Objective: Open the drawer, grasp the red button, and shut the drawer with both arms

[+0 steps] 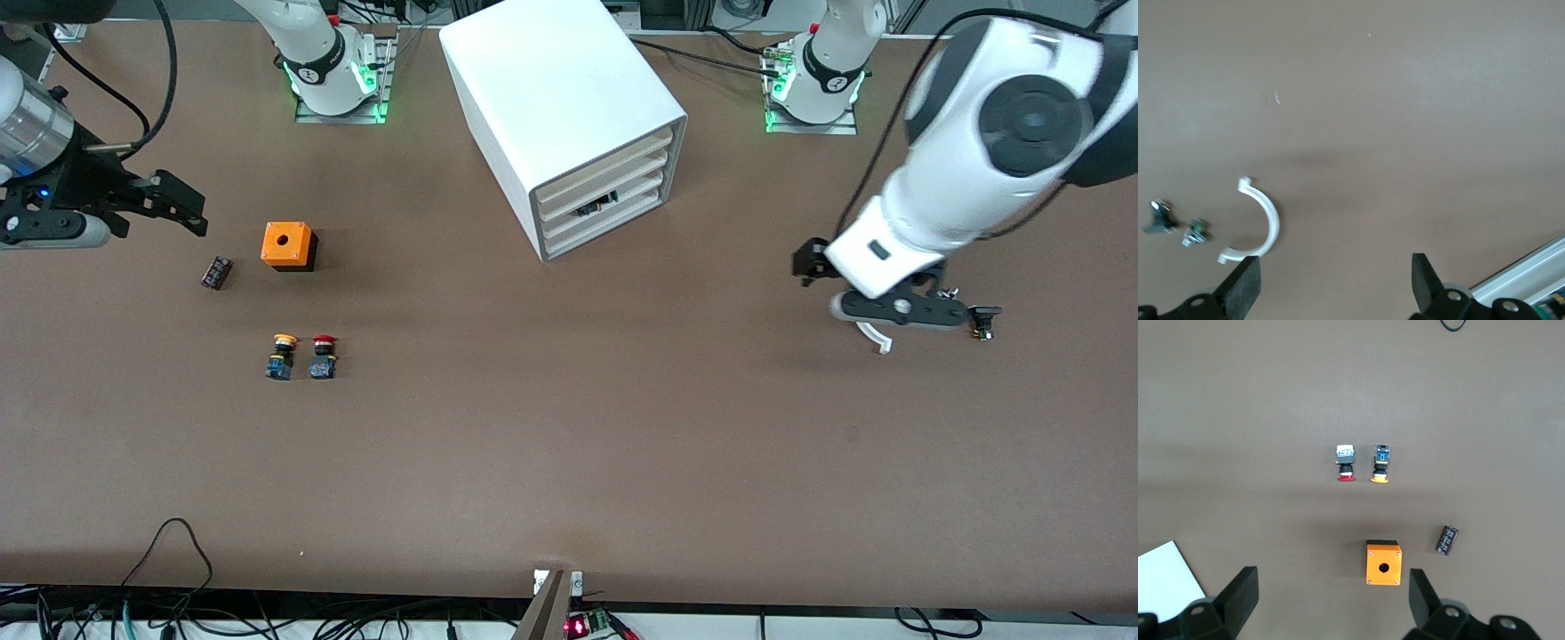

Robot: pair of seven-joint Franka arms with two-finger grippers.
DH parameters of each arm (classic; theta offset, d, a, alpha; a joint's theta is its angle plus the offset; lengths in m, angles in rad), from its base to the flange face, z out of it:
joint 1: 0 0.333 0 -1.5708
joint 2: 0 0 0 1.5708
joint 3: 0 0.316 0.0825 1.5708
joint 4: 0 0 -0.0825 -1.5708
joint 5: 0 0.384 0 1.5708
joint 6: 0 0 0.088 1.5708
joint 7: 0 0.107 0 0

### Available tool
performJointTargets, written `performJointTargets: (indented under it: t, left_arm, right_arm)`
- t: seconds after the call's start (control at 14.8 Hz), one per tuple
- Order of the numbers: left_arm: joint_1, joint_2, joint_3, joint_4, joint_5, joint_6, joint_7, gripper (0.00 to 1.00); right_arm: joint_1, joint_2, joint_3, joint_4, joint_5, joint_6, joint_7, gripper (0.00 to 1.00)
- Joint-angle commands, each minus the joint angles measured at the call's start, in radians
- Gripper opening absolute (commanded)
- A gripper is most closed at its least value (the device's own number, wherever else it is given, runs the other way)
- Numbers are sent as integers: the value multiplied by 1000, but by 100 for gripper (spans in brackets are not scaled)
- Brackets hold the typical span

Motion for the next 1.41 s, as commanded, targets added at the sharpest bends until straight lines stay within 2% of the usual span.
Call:
performJointTargets:
  t: [0.0,0.07,0.13,0.27,0.34,0.4,0.54,0.67,0.88,1.35]
  left_arm:
    - [59,-11,4,61,-1,-55,162,99]
    - [46,-43,54,55,-9,-52,213,99]
    - [-3,-75,145,35,-33,-52,272,99]
    - [-185,-153,407,-32,-155,-46,333,99]
    - [-245,-184,496,-73,-194,-44,334,100]
    - [-288,-224,553,-118,-199,-12,327,100]
    - [-310,-294,580,-201,-190,80,325,100]
    - [-310,-336,592,-241,-187,71,316,100]
    - [-296,-301,583,-193,-185,13,316,100]
    - [-296,-301,578,-189,-185,8,328,100]
  right_arm:
    - [-19,22,26,52,-6,-40,-4,100]
    - [-19,22,26,53,-6,-43,-4,100]
    - [-19,22,26,53,-6,-52,-1,100]
    - [-19,27,26,53,-6,-52,1,100]
    - [-21,27,26,53,-5,-54,-1,100]
    - [-21,27,24,51,-5,-54,1,100]
    - [-27,28,23,49,-5,-74,27,100]
    - [-25,30,23,51,-6,-77,36,100]
    - [-24,33,23,54,-5,-74,41,100]
    - [-22,67,26,108,-11,-72,45,100]
